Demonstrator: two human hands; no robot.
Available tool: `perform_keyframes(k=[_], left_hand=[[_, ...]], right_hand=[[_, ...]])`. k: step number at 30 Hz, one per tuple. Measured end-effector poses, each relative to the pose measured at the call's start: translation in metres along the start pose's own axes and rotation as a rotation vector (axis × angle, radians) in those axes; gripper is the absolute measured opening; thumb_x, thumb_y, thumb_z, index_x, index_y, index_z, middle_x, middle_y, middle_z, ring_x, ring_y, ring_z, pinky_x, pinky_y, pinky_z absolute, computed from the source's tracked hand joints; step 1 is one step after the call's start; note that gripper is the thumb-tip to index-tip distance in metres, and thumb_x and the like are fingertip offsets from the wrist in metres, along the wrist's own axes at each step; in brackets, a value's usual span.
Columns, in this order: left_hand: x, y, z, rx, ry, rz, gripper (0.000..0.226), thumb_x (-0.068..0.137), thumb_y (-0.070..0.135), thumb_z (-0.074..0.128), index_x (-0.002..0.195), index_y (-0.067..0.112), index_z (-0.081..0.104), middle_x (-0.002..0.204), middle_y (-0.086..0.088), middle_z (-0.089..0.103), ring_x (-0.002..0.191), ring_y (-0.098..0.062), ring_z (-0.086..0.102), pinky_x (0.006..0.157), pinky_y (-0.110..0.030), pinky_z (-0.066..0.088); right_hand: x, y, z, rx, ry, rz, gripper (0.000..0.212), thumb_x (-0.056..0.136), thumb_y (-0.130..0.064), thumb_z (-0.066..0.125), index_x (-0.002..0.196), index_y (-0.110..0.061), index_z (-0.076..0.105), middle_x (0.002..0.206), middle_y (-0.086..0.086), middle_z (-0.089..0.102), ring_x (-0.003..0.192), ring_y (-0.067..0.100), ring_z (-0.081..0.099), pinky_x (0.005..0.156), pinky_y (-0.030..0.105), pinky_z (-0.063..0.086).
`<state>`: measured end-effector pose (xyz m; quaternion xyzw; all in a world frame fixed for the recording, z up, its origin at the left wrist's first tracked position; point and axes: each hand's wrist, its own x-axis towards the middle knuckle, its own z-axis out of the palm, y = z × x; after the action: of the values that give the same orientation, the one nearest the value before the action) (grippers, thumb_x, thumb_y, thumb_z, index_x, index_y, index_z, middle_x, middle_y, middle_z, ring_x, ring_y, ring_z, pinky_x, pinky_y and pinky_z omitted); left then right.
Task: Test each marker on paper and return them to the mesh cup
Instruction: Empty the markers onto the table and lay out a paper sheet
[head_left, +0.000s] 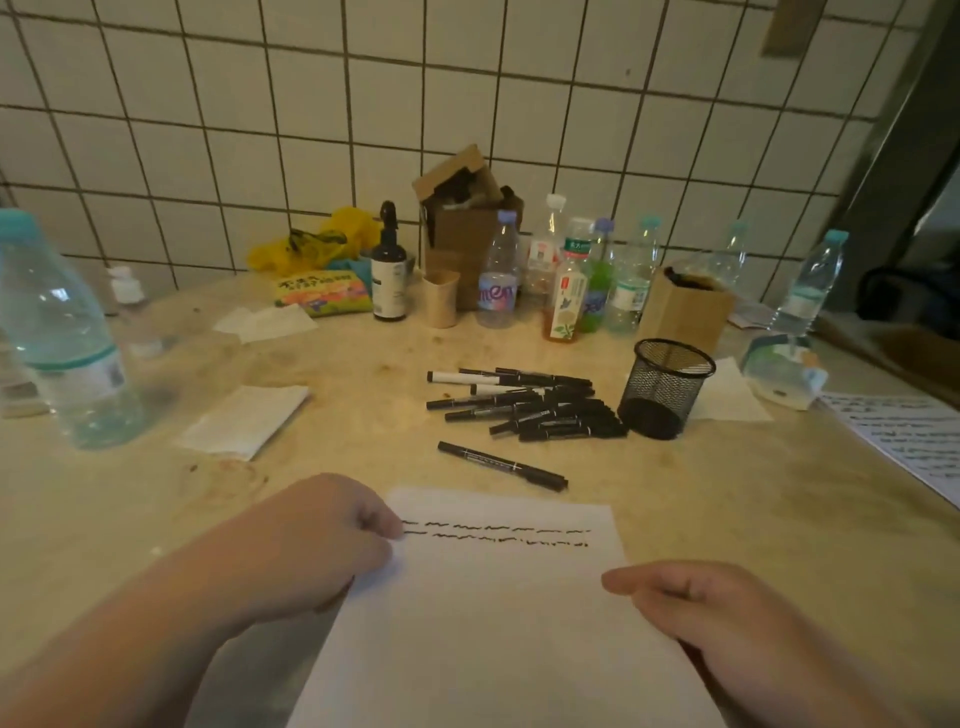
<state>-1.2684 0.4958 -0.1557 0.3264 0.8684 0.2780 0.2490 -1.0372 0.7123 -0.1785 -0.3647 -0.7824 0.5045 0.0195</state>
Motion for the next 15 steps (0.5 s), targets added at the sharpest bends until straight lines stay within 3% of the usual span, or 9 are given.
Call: perform_keyframes(k=[2,4,6,9,11,13,15], left_hand=[[0.014,0.004,0.003,0.018,-0.015,0.01,0.018,0.083,0.016,0.058,0.092,0.022,0.073,0.05,-0.001,0.062,0.044,-0.013,0.055,0.053,-0.022,0.043],[0.032,0.012,0.004,0.048,-0.008,0.032,0.019,0.08,0.013,0.058,0.089,0.013,0.075,0.047,0.002,0.059,0.044,-0.014,0.051,0.054,-0.023,0.041],[0.049,0.022,0.004,0.096,-0.005,0.055,0.018,0.081,0.013,0.06,0.089,0.014,0.076,0.049,0.006,0.06,0.045,-0.012,0.052,0.053,-0.021,0.042],[0.072,0.041,0.001,0.215,-0.005,0.082,0.019,0.082,0.017,0.063,0.097,0.018,0.076,0.075,0.008,0.068,0.055,-0.005,0.055,0.05,-0.018,0.041],[0.085,0.047,0.0,0.281,0.017,0.085,0.02,0.081,0.019,0.066,0.098,0.019,0.077,0.089,0.007,0.07,0.062,-0.003,0.056,0.05,-0.016,0.04],[0.097,0.048,0.002,0.308,0.05,0.1,0.017,0.078,0.022,0.069,0.092,0.02,0.078,0.092,0.005,0.072,0.068,-0.004,0.061,0.055,-0.018,0.047],[0.108,0.043,0.006,0.295,0.096,0.123,0.013,0.075,0.027,0.071,0.085,0.024,0.078,0.085,0.009,0.071,0.072,-0.003,0.062,0.06,-0.02,0.05]], right_hand=[[0.006,0.0,-0.001,0.051,0.021,0.058,0.026,0.098,-0.015,0.059,0.095,-0.027,0.081,0.089,-0.009,0.08,0.084,0.008,0.076,0.082,0.023,0.056],[0.016,-0.004,-0.004,0.088,0.07,0.073,0.025,0.098,-0.012,0.059,0.094,-0.022,0.082,0.09,-0.003,0.08,0.086,0.017,0.077,0.092,0.038,0.056],[0.03,-0.009,-0.009,0.05,0.125,0.064,0.024,0.097,-0.014,0.061,0.092,-0.024,0.082,0.092,-0.005,0.08,0.087,0.017,0.076,0.095,0.042,0.055],[0.053,-0.018,-0.023,-0.054,0.175,0.027,0.023,0.097,-0.017,0.061,0.092,-0.027,0.081,0.1,-0.013,0.076,0.092,0.007,0.07,0.088,0.027,0.054],[0.066,-0.026,-0.032,-0.179,0.187,-0.014,0.023,0.099,-0.02,0.058,0.099,-0.03,0.078,0.096,-0.022,0.068,0.086,-0.002,0.062,0.07,0.012,0.046],[0.08,-0.028,-0.038,-0.342,0.189,-0.056,0.024,0.101,-0.024,0.054,0.104,-0.035,0.075,0.095,-0.022,0.065,0.083,-0.002,0.059,0.063,0.012,0.04],[0.092,-0.029,-0.041,-0.467,0.211,-0.084,0.025,0.101,-0.026,0.052,0.105,-0.04,0.072,0.105,-0.017,0.063,0.094,0.003,0.058,0.071,0.018,0.041]])
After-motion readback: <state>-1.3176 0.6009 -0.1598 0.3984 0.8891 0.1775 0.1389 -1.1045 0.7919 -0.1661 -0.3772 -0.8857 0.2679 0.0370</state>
